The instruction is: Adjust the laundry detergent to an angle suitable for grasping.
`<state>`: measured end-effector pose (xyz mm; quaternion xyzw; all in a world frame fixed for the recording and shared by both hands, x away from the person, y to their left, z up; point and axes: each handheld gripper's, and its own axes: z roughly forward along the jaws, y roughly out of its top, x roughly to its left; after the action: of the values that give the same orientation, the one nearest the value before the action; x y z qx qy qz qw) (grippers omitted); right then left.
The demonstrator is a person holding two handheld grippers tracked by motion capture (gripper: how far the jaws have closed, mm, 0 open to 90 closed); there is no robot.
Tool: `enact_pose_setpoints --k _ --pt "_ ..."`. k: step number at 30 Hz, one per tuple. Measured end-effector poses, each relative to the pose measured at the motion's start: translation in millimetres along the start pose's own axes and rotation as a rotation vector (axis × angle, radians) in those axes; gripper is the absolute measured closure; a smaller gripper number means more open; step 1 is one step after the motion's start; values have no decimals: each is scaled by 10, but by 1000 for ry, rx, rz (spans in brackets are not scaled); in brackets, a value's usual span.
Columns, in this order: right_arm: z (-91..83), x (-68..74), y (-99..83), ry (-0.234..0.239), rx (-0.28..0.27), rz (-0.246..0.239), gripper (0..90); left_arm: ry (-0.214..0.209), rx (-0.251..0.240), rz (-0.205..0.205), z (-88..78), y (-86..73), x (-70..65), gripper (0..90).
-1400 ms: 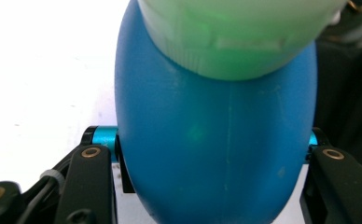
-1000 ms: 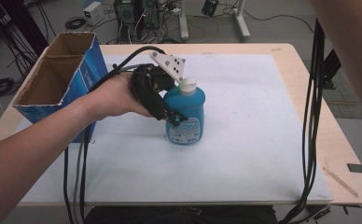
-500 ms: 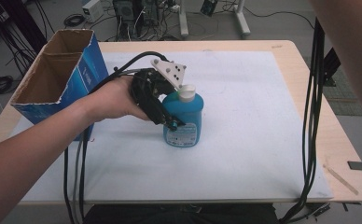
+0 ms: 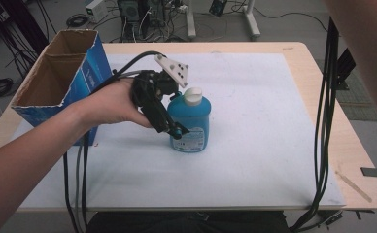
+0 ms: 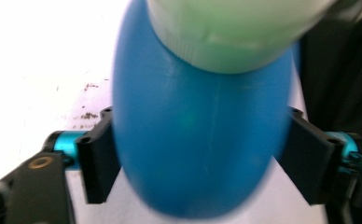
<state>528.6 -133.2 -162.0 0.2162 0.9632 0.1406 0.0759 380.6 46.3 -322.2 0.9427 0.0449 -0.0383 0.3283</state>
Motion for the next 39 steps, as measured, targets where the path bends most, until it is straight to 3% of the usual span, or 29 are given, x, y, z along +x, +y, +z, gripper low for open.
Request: enact_pose_setpoints --k 5,8,9,10,11,13,16,17,25,39 --pt "-24 -5 -23 -2 -4 5 161 62 15 -54 -264 -100 -68 207" --pt "-29 -5 -27 -2 -4 6 161 142 72 -112 -387 -171 -21 207" --pt "-30 -2 -26 -3 -4 7 161 190 94 -140 -424 -206 -1 207" --pt "-30 -2 -26 -3 -4 7 161 190 94 -140 -424 -206 -1 207" --pt "-31 3 -23 -2 -3 6 161 273 122 -211 -465 -262 43 207" --pt "-29 12 -15 -2 -4 2 161 335 148 -285 -483 -310 88 207" --pt "-24 23 -6 -2 -4 2 161 410 210 -347 -461 -368 160 207" --pt "-22 26 -3 -3 -2 3 161 431 233 -350 -448 -379 184 207" --pt "-16 27 1 -2 1 1 161 461 276 -431 -303 -382 301 207" --pt "-18 35 -33 -6 6 3 161 451 277 -420 -265 -338 295 206"
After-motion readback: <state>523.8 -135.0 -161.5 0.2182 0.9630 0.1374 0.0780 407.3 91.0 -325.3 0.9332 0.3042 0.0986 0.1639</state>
